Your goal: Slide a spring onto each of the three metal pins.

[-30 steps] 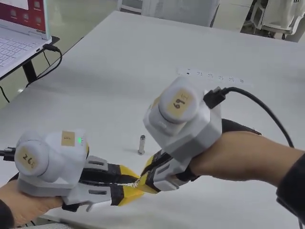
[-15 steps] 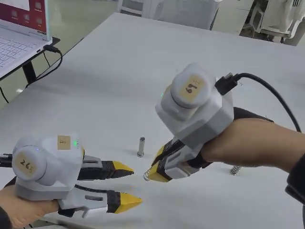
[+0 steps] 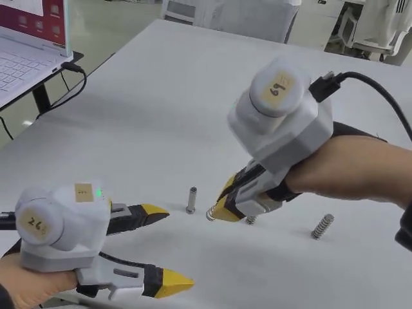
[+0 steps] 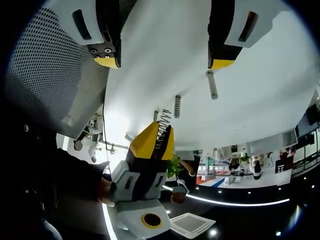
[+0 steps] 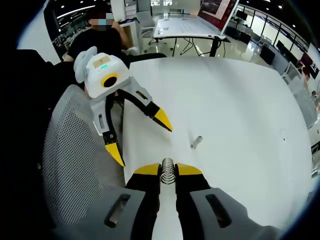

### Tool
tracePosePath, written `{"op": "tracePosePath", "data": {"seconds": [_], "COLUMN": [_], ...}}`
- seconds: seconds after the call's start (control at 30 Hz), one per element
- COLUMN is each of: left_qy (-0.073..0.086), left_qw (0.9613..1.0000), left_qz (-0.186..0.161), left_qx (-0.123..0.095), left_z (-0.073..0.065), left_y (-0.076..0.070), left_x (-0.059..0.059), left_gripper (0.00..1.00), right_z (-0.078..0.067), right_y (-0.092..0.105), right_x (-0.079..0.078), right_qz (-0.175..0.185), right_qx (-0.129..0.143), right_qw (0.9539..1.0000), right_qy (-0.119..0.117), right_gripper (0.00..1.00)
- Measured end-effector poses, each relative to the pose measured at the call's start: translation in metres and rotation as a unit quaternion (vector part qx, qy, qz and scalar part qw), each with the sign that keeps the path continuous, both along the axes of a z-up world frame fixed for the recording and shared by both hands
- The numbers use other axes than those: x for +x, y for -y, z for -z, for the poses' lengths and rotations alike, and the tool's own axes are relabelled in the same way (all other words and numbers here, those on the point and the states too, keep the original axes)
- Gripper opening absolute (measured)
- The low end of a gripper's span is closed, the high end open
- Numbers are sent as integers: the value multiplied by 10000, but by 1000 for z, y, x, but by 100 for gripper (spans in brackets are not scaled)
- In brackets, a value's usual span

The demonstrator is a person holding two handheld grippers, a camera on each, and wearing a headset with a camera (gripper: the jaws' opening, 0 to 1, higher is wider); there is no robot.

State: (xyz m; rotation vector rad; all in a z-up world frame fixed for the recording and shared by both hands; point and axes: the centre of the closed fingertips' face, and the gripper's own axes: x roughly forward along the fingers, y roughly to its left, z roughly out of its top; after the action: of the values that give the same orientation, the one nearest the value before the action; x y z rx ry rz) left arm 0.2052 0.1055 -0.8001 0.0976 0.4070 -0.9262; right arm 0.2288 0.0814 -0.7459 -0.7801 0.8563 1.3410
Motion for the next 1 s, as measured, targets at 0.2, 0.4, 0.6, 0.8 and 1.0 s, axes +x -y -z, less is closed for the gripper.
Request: {"op": "tracePosePath", "data": {"seconds": [0.2, 0.4, 0.6, 0.8, 1.0], "left_qy": [-65, -59, -126, -154, -136], "left_qw": [10000, 10000, 9999, 9997, 9997], "left_qz": [-25, -28, -19, -15, -7], "left_qx": [8, 57, 110, 200, 206], "left_z": [1, 2, 5, 8, 8], "left_y": [0, 0, 0, 0, 0], "left_x": [-1, -1, -2, -2, -2], "left_gripper": [73, 77, 80, 82, 82], "right_z": [-7, -15, -17, -11, -5], "right_y": [-4, -11, -17, -20, -27], "right_x": [11, 24, 29, 36, 44], "right_qz": [-48, -84, -165, -222, -279], "right_qx": [-75, -112, -193, -340, -452], "right_qw": [9999, 9997, 9994, 9987, 9981], "right_qy": [106, 210, 252, 304, 313], "right_gripper": [9, 9, 9, 9, 9]}}
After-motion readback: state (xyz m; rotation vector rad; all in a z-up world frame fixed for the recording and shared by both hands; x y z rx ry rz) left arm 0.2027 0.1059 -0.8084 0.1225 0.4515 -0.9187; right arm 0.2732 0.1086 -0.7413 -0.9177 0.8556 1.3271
